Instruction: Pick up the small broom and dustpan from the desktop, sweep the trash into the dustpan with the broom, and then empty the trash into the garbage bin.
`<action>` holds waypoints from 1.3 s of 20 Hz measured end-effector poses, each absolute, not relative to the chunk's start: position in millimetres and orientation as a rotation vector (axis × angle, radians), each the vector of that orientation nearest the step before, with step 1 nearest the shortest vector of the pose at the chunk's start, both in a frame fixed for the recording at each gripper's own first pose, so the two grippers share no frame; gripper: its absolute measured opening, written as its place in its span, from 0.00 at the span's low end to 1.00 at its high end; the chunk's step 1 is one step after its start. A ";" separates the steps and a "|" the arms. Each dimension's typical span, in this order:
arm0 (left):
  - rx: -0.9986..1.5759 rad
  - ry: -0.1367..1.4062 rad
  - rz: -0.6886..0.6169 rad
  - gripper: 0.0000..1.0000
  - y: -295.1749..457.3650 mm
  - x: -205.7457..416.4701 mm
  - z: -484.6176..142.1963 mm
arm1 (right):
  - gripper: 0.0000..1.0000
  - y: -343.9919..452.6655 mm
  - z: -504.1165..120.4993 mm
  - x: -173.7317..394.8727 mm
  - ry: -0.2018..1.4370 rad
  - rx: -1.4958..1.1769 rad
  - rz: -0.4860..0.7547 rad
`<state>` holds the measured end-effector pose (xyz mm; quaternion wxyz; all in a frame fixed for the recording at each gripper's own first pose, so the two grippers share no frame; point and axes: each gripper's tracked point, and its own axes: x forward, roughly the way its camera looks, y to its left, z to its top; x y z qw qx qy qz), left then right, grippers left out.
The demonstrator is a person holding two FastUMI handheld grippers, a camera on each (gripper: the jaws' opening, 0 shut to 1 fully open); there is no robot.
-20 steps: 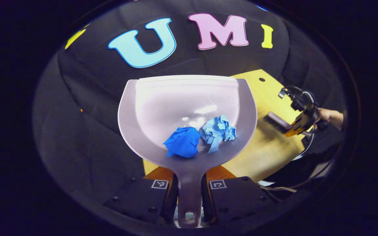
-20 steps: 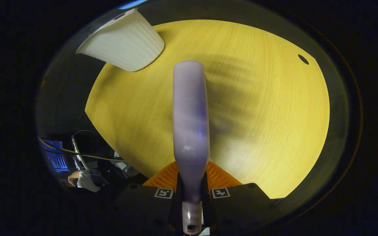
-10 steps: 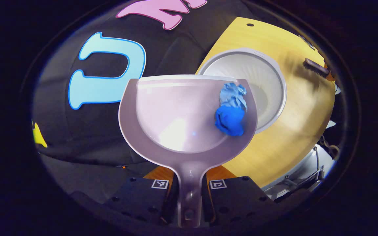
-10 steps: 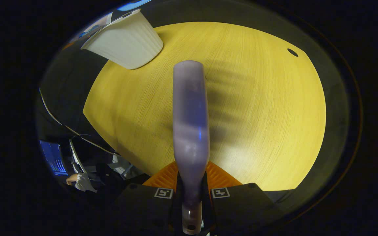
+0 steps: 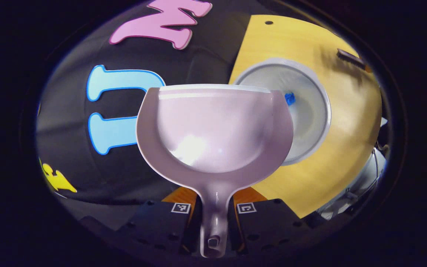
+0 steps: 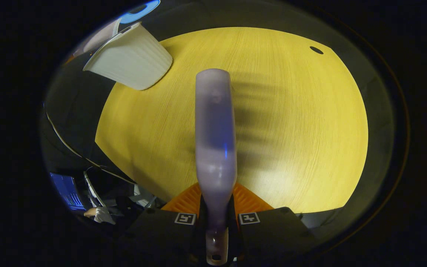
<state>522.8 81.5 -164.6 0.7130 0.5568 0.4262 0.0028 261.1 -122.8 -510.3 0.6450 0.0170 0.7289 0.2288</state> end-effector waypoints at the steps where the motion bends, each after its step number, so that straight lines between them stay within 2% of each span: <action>1: 1.159 0.888 0.003 0.29 68.2 524.3 -168.1 | 0.28 -126.1 -511.0 262.9 1.668 0.030 0.510; 4: 0.911 0.759 -0.056 0.29 19.7 518.0 -180.4 | 0.28 -131.6 -506.1 274.7 1.655 0.085 0.467; 7: 0.622 0.671 -0.203 0.29 -60.8 503.1 -209.0 | 0.28 -143.3 -504.0 286.0 1.632 0.114 0.398; 10: 0.382 0.701 -0.333 0.29 -153.3 460.8 -252.4 | 0.28 -160.2 -505.3 292.3 1.631 0.158 0.310; 12: 0.291 0.716 -0.367 0.28 -194.6 441.8 -282.2 | 0.28 -172.3 -509.7 294.8 1.621 0.187 0.248; 14: 0.189 0.798 -0.387 0.28 -220.6 422.5 -328.4 | 0.28 -184.7 -512.2 299.3 1.608 0.216 0.175; 17: 0.063 0.944 -0.365 0.29 -246.5 416.7 -402.0 | 0.28 -191.0 -524.5 305.3 1.614 0.233 0.127; 20: 0.069 1.071 -0.297 0.29 -241.3 410.0 -465.7 | 0.28 -180.1 -542.8 303.0 1.647 0.196 0.156; 26: 0.090 1.214 -0.136 0.31 -227.0 418.5 -512.9 | 0.28 -161.5 -573.0 313.5 1.709 0.102 0.194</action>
